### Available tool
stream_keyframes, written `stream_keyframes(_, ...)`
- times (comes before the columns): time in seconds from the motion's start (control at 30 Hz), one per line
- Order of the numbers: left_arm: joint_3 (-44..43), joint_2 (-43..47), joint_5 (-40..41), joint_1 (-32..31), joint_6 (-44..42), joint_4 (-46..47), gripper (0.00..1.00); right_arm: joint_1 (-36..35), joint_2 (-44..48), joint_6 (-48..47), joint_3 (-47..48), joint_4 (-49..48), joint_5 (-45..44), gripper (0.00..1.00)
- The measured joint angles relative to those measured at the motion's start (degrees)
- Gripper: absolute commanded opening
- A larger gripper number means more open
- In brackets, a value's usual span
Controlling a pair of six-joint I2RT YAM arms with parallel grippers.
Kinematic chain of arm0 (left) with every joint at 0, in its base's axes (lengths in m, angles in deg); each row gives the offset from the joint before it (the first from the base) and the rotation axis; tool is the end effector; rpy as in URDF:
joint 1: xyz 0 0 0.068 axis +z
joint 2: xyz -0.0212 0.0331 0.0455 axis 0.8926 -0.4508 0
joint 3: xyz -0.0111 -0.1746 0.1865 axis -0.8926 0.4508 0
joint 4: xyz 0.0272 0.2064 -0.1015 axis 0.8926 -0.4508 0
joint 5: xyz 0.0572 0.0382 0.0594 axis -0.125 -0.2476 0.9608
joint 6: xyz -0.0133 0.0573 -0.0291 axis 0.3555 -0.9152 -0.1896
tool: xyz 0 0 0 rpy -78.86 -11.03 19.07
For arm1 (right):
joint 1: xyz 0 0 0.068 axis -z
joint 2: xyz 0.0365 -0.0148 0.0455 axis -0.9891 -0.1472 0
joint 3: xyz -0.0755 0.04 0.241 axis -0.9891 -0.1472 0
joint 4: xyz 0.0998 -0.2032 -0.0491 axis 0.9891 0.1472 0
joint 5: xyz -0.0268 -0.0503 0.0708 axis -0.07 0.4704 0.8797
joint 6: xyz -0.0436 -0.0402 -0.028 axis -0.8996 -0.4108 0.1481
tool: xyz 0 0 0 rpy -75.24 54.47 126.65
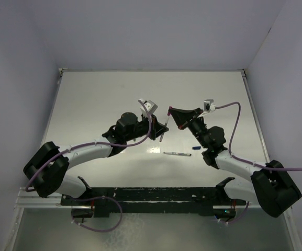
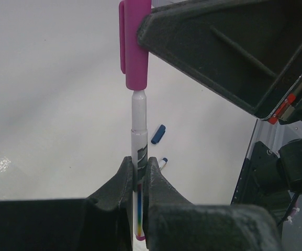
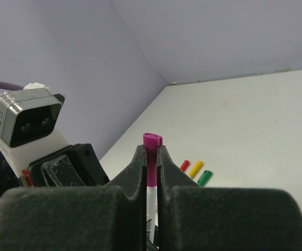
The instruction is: Insert the pens into the pen caps
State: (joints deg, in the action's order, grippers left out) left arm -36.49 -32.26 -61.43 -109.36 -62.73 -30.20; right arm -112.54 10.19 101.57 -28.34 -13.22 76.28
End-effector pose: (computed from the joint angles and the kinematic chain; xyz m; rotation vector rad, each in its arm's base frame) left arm 0.2048 -0.2320 0.2491 0.5158 1.8102 -1.1260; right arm 0.1970 0.1230 0.2778 0.0217 1.2378 1.1297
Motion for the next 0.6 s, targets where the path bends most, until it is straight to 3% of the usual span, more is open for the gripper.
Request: stream_keyframes(0.6,0.3,0.9,2.0,1.2,0.7,1.5,0.0,-0.2,-3.5,1.2,0.6,-0.9,5.3,0.0)
